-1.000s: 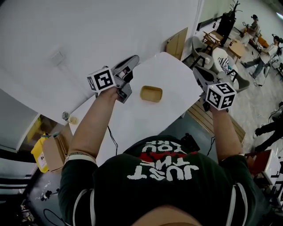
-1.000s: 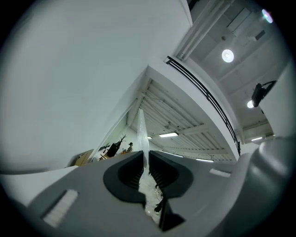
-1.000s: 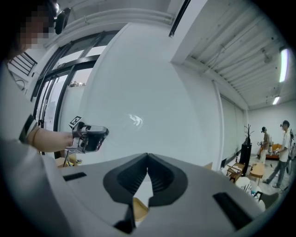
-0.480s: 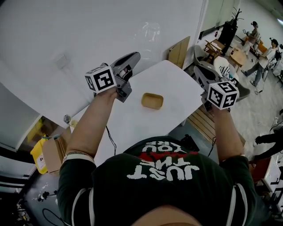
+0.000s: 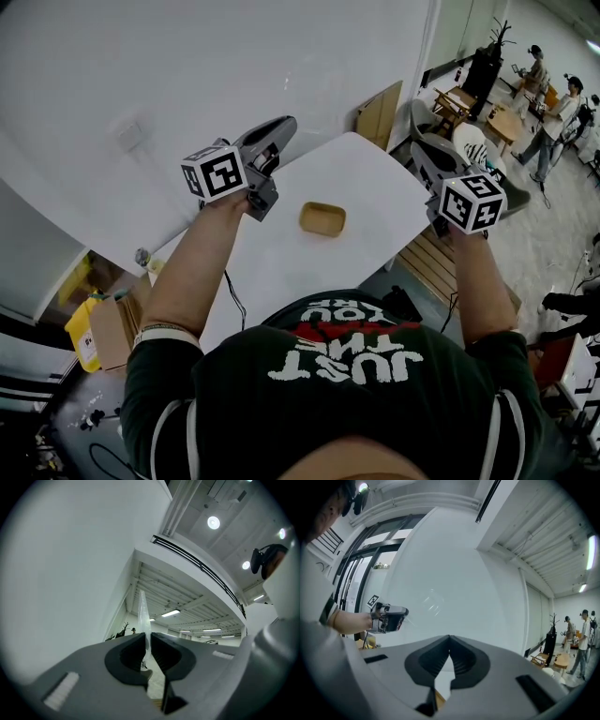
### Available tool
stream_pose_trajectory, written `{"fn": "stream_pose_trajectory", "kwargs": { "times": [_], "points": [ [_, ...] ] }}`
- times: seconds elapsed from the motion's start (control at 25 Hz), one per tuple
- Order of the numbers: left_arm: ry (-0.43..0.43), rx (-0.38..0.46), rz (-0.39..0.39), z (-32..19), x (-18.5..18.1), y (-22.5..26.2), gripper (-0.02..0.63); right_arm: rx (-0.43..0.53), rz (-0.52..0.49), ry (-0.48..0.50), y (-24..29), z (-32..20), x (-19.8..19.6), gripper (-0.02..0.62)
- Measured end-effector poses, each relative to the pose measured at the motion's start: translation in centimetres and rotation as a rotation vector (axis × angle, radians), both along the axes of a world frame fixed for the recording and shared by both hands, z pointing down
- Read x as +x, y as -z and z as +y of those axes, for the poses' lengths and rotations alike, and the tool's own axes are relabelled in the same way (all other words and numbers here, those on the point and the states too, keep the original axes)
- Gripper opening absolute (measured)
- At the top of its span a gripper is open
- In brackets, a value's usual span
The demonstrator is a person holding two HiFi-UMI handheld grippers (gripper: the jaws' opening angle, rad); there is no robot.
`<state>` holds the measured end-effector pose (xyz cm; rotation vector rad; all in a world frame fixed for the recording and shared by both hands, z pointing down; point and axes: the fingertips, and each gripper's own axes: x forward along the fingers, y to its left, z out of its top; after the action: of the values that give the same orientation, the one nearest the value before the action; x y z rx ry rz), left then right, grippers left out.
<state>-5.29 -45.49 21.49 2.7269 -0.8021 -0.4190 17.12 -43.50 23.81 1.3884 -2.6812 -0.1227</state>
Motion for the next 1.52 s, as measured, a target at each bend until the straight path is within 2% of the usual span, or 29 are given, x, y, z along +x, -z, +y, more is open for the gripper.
{"fn": "stream_pose_trajectory", "kwargs": {
  "times": [0.68,1.52],
  "points": [
    [-0.002,-0.006,0.006,-0.13,-0.02,-0.12,0.041,-0.002,-0.003,-0.001,-0.38,-0.32,-0.02,0.005],
    [-0.01,-0.015,0.009,-0.13,0.0,-0.22,0.04,0.002,0.047,-0.001,-0.79,-0.01,-0.63,0.005]
  ]
}}
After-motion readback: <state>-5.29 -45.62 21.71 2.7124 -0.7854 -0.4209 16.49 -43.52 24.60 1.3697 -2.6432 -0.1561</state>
